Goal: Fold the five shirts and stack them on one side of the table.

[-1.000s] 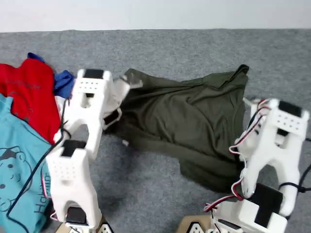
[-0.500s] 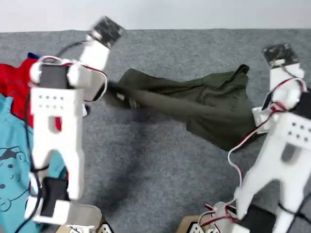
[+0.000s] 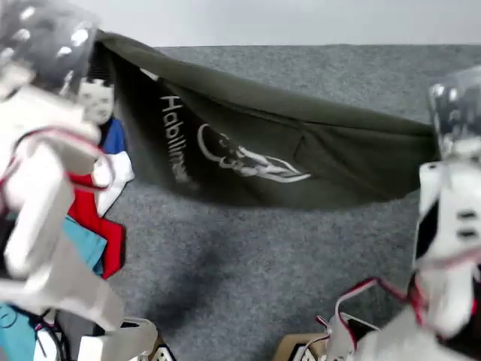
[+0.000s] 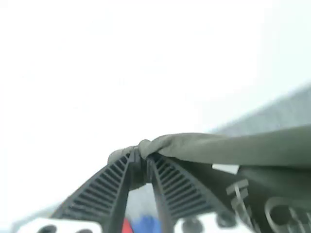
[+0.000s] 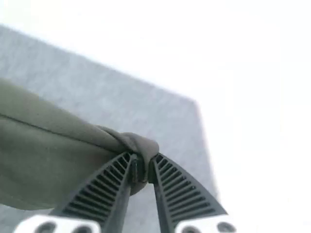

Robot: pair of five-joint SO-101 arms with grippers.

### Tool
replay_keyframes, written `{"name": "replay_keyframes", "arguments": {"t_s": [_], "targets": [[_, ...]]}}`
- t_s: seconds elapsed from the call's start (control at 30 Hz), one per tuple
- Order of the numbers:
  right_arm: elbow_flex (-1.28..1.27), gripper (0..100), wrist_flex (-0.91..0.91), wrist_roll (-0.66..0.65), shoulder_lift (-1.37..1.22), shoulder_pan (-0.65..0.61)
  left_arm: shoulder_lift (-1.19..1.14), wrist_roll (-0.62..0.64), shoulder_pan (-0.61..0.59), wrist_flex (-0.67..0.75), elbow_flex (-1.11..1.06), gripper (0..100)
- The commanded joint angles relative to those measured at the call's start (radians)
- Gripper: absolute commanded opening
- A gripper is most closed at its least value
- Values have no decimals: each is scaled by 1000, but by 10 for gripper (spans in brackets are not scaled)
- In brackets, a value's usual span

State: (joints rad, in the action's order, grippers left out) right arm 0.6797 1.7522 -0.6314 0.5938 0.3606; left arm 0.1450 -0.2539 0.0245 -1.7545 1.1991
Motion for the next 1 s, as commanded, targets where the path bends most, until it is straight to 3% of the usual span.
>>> {"name": "replay_keyframes", "arguments": {"t_s": [0.0, 0.27, 0.43, 0.6, 0.97], "targets": [[78, 9, 19, -40, 53, 51, 28, 8, 3, 2, 162, 2], [87, 9, -7, -110, 197, 133, 29, 5, -5, 0, 433, 2], [86, 9, 5, -118, 245, 133, 107, -14, -17, 0, 412, 2], [83, 9, 36, -121, 255, 133, 298, -14, -14, 0, 162, 2], [-54, 10, 36, -198, 252, 134, 741, -58, -12, 2, -630, 2]]}}
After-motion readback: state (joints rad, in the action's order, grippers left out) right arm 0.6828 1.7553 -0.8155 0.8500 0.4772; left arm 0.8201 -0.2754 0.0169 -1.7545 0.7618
